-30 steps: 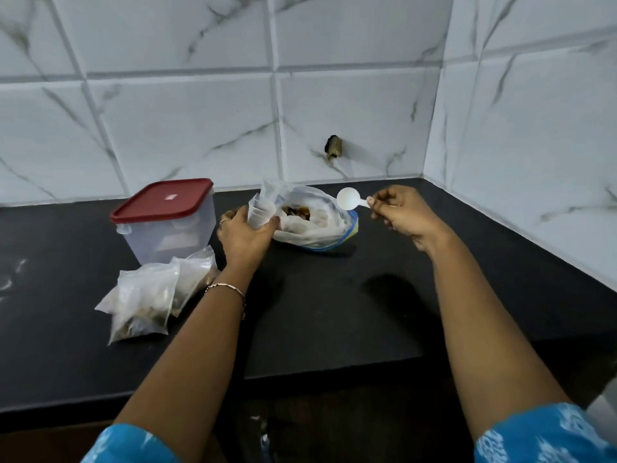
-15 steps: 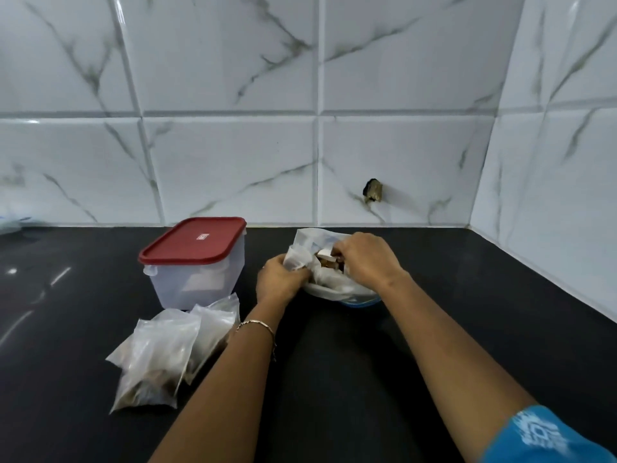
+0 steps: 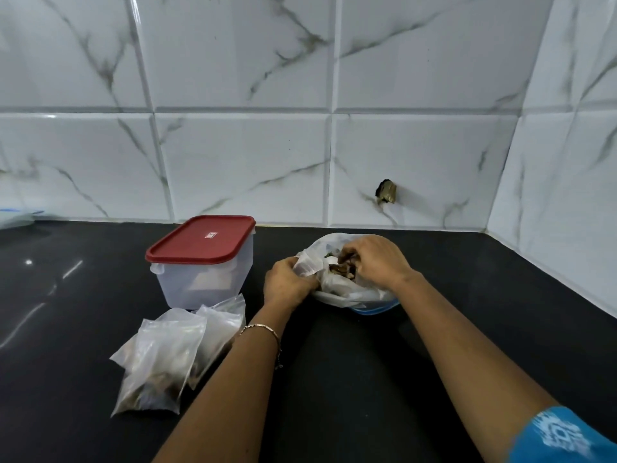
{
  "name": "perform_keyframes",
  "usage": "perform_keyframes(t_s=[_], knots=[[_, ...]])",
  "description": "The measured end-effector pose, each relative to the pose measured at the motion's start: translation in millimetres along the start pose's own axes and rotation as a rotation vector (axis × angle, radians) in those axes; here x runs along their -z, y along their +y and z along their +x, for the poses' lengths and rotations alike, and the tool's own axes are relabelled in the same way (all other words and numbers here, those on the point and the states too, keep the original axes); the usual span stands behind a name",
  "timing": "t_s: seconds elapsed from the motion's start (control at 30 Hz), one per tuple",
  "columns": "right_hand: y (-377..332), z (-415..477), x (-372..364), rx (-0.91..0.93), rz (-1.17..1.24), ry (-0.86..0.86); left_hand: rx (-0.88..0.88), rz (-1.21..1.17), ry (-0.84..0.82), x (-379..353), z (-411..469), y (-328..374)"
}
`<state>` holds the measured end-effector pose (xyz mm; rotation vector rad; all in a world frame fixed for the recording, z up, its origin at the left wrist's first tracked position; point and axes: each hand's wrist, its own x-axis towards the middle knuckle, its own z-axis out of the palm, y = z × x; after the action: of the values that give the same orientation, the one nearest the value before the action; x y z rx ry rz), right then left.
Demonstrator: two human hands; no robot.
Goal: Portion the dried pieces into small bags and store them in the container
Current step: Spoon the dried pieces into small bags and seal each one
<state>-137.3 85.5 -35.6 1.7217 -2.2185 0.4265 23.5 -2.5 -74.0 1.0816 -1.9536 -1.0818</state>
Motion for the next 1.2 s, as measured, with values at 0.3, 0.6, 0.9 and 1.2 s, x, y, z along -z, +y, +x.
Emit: perform_keyframes(t_s=[0.3,0.6,0.9,1.2], knots=[[5,-12,14,-0.040,-0.013,0.042,0.002,0.006,0.022,2,-2,1],[13,-2,11,-0.311,0.386,-0.137,-0.004,0.028,0.034,-1,0,0],[19,-4,15,-0.505,0.769,-0.260,-0.018,0.018,0.041,-4,0,4],[17,-9,28,-0.486,0.796,-0.361,-0.027,-0.015,0.058,-4,-1,6]])
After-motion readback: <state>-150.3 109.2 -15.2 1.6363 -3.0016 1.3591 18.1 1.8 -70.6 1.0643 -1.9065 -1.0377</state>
